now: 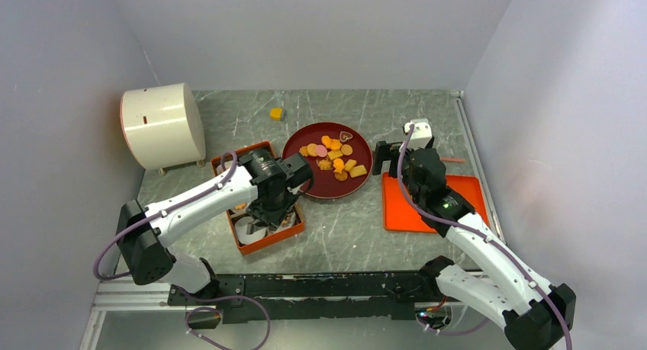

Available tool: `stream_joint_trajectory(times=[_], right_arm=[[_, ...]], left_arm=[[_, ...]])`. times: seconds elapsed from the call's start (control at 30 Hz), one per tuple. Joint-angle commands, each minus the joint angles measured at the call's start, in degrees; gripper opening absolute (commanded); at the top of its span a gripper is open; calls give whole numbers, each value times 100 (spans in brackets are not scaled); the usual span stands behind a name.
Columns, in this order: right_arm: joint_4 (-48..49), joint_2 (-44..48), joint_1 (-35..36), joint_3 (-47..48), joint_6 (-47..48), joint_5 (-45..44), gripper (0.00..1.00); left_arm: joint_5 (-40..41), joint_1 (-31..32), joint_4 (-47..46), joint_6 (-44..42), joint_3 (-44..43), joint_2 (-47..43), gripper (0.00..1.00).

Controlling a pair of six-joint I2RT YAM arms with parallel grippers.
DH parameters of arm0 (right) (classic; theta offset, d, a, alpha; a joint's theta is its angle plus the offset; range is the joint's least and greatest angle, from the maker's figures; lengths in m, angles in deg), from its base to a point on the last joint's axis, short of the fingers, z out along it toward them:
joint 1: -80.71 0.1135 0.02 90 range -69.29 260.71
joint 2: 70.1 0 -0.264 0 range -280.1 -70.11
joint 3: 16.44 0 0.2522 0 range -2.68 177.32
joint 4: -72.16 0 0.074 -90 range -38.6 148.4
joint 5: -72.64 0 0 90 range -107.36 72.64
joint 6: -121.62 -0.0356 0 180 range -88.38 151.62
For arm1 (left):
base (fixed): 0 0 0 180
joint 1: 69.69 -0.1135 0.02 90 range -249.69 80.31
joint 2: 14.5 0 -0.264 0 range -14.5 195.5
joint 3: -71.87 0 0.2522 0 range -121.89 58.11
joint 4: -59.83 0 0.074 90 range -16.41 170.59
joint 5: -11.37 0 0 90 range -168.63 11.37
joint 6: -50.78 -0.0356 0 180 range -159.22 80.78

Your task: Pack the cookies

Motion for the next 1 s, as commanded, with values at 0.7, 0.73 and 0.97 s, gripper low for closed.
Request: stream_joint_trajectory(times=[0.7,0.73,0.97], right_arm=[[264,74,-16,171,23,-131,100],[263,96,-17,162,26,-153,100],[181,265,-20,127,58,-263,100]], left_arm=[[420,16,1,-280,-1755,464,46],[425,15,-51,-327,-1847,565,46],[675,11,-452,-577,-2427,1469,46]])
